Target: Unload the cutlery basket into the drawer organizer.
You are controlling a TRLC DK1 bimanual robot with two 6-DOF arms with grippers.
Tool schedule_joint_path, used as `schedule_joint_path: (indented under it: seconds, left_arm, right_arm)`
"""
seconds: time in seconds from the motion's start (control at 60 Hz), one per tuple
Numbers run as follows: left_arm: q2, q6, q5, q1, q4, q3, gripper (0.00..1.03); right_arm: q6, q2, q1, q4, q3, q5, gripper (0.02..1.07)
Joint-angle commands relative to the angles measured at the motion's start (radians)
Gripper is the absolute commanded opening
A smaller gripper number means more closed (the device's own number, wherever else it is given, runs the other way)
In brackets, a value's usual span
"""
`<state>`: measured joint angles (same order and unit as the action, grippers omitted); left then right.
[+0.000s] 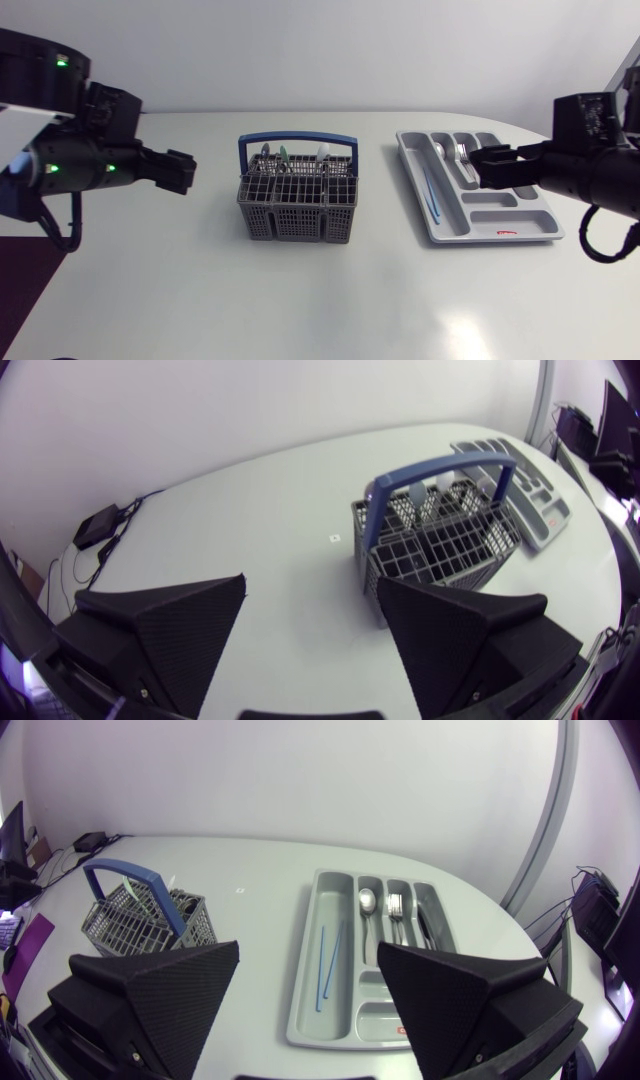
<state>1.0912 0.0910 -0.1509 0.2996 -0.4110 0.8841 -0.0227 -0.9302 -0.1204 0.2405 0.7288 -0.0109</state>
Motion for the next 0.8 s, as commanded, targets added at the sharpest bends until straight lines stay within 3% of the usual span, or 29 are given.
schedule_joint_path:
  seconds: [0.0,0.15,0.283,0.367,0.417,0.45,0.517,0.567,0.6,0.65,0.783]
  left_arm:
    - [0.068,0.09,-0.019,0.042,-0.045,0.041,0.91]
    - [0.131,0.145,0.02,0.075,-0.107,0.078,0.94]
    - [0.15,0.144,0.128,0.067,-0.137,0.107,0.92]
    - [0.159,0.141,0.248,0.035,-0.138,0.121,0.85]
    - [0.168,0.147,0.327,0.013,-0.137,0.124,0.68]
    - [0.171,0.153,0.387,-0.008,-0.134,0.125,0.59]
    - [0.18,0.168,0.504,-0.048,-0.112,0.121,0.41]
    - [0.203,0.168,0.559,-0.066,-0.106,0.125,0.29]
    - [0.213,0.181,0.568,-0.065,-0.104,0.124,0.27]
    - [0.228,0.205,0.568,-0.063,-0.097,0.115,0.24]
    - [0.249,0.227,0.567,-0.027,-0.078,0.088,0.21]
  right_arm:
    - [-0.02,-0.067,-0.036,0.02,0.044,0.009,0.99]
    - [-0.114,-0.171,-0.064,0.071,0.127,-0.034,0.96]
    - [-0.191,-0.237,-0.074,0.166,0.207,-0.061,0.96]
    - [-0.22,-0.265,-0.088,0.22,0.233,-0.104,0.95]
    - [-0.232,-0.262,-0.088,0.183,0.198,-0.185,0.9]
    - [-0.243,-0.256,-0.087,0.14,0.173,-0.256,0.79]
    - [-0.244,-0.248,-0.105,0.033,0.138,-0.281,0.37]
    - [-0.238,-0.277,-0.139,0.014,0.146,-0.287,0.26]
    - [-0.226,-0.302,-0.153,0.01,0.159,-0.322,0.18]
    - [-0.194,-0.34,-0.154,0.002,0.182,-0.374,0.08]
    - [-0.201,-0.449,-0.26,-0.02,0.221,-0.333,0.08]
